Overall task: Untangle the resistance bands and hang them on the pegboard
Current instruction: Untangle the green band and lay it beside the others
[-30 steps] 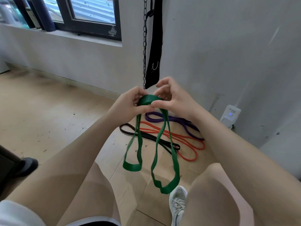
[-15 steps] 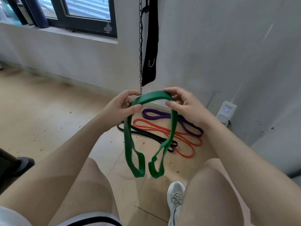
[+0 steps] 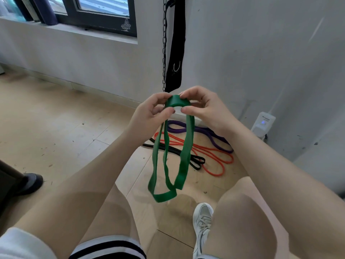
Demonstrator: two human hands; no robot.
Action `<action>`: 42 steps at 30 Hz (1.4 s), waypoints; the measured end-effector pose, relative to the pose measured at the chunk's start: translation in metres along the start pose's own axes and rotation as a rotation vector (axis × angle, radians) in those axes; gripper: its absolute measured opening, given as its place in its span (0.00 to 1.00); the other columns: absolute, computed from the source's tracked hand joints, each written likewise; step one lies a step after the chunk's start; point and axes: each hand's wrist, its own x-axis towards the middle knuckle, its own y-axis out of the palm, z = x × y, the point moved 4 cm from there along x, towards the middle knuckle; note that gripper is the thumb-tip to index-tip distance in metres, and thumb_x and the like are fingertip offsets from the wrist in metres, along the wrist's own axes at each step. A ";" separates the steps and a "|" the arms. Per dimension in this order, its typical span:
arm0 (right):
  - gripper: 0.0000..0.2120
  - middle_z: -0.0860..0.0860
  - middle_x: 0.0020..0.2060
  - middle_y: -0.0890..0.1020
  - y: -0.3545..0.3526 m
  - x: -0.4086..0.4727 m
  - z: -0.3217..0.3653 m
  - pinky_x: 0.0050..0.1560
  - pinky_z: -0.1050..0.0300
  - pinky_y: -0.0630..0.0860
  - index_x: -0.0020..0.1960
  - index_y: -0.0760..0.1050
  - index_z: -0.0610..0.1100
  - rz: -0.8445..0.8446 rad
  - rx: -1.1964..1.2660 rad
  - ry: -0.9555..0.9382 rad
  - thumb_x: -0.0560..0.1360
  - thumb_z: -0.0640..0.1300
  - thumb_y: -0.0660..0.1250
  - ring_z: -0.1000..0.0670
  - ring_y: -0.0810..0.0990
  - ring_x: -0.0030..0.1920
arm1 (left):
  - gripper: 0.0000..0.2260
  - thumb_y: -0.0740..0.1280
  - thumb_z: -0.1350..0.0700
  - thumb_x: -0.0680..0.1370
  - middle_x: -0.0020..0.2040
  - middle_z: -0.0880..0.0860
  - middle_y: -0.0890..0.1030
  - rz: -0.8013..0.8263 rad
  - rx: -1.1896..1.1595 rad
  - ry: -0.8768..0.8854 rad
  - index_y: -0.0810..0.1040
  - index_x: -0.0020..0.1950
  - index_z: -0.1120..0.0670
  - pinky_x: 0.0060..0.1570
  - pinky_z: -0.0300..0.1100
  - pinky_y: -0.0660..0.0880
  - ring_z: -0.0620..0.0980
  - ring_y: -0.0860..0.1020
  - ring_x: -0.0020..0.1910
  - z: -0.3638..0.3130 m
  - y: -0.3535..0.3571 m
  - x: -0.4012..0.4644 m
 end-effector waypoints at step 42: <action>0.07 0.51 0.44 0.81 0.008 -0.007 -0.036 0.48 0.51 0.79 0.52 0.74 0.46 -0.264 0.494 0.129 0.77 0.36 0.62 0.51 0.81 0.45 | 0.24 0.66 0.59 0.75 0.62 0.49 0.76 0.244 0.045 -0.288 0.62 0.69 0.52 0.58 0.41 0.76 0.43 0.77 0.59 0.033 0.022 -0.013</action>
